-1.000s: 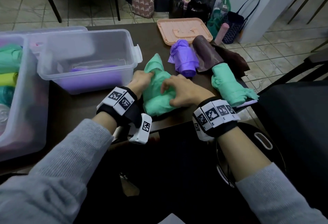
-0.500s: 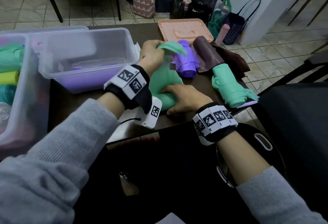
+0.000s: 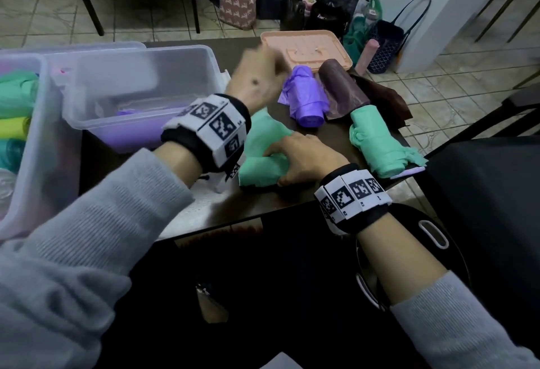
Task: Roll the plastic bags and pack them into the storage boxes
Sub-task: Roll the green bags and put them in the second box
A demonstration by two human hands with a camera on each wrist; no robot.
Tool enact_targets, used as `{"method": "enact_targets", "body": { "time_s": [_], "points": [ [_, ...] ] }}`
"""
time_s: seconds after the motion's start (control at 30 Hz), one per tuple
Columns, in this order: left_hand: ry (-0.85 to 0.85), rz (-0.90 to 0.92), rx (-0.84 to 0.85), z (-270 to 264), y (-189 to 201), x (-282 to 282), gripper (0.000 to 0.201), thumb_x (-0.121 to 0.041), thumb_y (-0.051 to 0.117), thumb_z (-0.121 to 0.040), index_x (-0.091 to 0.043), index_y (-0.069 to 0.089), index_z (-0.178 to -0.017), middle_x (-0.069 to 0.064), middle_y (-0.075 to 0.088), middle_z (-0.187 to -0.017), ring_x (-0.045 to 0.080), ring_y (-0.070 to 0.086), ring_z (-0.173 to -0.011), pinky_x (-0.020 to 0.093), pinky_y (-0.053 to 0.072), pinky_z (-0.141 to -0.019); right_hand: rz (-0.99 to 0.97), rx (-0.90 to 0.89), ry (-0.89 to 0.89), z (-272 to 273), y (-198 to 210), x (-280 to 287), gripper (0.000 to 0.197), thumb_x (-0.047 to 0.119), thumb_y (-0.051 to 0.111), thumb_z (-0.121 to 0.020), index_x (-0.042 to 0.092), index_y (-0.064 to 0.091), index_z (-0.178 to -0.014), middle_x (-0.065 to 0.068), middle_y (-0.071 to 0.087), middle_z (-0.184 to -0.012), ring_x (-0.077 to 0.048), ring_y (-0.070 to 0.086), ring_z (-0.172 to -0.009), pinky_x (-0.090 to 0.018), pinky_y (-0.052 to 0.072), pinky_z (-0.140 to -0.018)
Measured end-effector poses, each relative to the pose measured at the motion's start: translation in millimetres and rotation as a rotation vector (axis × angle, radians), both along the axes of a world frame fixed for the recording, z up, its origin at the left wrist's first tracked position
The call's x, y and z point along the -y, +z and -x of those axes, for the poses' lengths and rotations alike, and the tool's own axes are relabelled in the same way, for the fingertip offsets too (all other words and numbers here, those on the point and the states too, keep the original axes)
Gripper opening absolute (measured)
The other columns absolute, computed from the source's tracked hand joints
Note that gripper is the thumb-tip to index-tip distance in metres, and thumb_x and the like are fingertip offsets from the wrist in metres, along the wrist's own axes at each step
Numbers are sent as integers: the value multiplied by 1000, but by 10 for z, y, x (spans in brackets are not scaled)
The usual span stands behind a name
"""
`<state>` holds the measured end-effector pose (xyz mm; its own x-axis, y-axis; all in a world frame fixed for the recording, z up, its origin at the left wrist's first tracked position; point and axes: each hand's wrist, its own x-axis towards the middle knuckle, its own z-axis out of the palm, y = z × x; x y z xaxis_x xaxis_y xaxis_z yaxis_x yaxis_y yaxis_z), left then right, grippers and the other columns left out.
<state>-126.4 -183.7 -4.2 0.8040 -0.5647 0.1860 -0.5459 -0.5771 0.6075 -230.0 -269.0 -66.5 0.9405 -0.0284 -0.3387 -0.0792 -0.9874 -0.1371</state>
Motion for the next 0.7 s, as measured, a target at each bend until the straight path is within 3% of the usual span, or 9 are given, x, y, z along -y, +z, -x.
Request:
{"method": "enact_targets", "body": {
  "time_s": [0.1,0.17,0.27,0.37,0.5,0.7],
  "points": [
    [-171,-476,-162,49,-295,-82,34,-8,44,-94,-9,62,-123,13,58,-128,28,54,-117,31,41,-96,-38,17,0,38,-26,-39,62,21,72,-72,24,48,-130,-6,50,-125,-24,41,-123,-37,36,-99],
    [-227,-612,-238,37,-469,-145,40,-9,41,-96,-13,52,-133,12,49,-140,28,46,-127,30,36,-103,-64,-5,-4,59,-41,-60,63,20,70,-73,22,46,-131,-7,54,-125,-26,46,-120,-38,40,-98],
    [-290,-648,-299,34,-640,-242,42,-16,37,-99,-16,42,-141,13,40,-146,29,41,-131,30,32,-105,0,-29,21,70,-101,-98,68,25,71,-72,19,42,-133,-10,54,-123,-28,48,-117,-39,40,-98],
    [-328,-658,-253,9,-733,-329,42,-17,35,-100,-10,37,-142,10,32,-151,31,39,-132,31,29,-106,-5,-5,6,55,-149,-114,58,18,65,-74,15,45,-128,-10,54,-119,-29,49,-115,-40,41,-95],
    [-342,-659,-214,-29,-775,-360,45,-19,34,-101,-17,33,-146,0,21,-156,28,28,-140,27,21,-110,-111,-54,-46,-7,-99,-77,59,17,70,-70,21,51,-125,-7,60,-116,-26,55,-108,-28,42,-82],
    [-364,-661,-259,-9,-732,-338,46,-30,37,-101,-20,33,-146,-5,20,-156,24,26,-141,29,20,-112,-149,-146,14,-66,-34,-42,61,26,78,-71,21,54,-127,-5,56,-122,-22,53,-109,-23,36,-80]
  ]
}}
